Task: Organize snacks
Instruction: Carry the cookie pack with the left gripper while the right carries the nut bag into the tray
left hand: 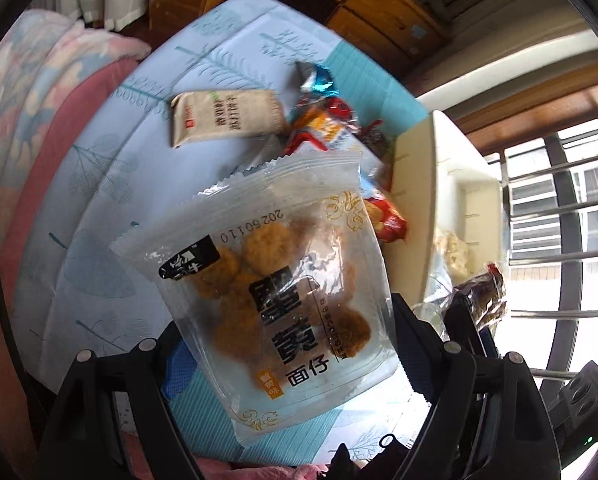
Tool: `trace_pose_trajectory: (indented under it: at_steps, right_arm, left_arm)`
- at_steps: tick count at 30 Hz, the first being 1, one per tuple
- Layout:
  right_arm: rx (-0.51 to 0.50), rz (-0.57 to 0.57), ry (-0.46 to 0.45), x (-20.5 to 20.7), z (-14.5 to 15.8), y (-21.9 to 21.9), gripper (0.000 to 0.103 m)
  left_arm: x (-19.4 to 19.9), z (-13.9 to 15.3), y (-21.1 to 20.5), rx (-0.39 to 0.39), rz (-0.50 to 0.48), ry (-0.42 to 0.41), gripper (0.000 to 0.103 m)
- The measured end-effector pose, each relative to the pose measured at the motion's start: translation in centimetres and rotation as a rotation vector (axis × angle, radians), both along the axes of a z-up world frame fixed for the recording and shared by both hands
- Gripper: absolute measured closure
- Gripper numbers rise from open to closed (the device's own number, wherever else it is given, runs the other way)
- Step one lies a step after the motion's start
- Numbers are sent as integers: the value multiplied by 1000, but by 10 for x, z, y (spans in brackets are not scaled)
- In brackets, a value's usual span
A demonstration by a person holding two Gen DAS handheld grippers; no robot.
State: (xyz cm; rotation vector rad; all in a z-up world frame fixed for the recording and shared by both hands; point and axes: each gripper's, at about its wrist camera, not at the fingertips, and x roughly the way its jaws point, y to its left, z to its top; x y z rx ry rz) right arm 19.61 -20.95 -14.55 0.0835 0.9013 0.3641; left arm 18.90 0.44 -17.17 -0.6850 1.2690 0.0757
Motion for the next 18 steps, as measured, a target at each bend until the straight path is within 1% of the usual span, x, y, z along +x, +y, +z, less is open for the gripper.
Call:
trace_pose_trajectory:
  at_steps: [4, 10, 18]
  right_arm:
    - [-29, 16, -54, -5, 13, -18, 60]
    - [-65, 22, -120, -10, 26, -47, 60]
    - [-113, 7, -186, -12, 31, -87, 60]
  left_arm:
    - [-7, 20, -28, 33, -28, -89, 20]
    - [-4, 44, -79, 105, -107, -215, 20]
    - [2, 54, -136, 142, -187, -285, 20]
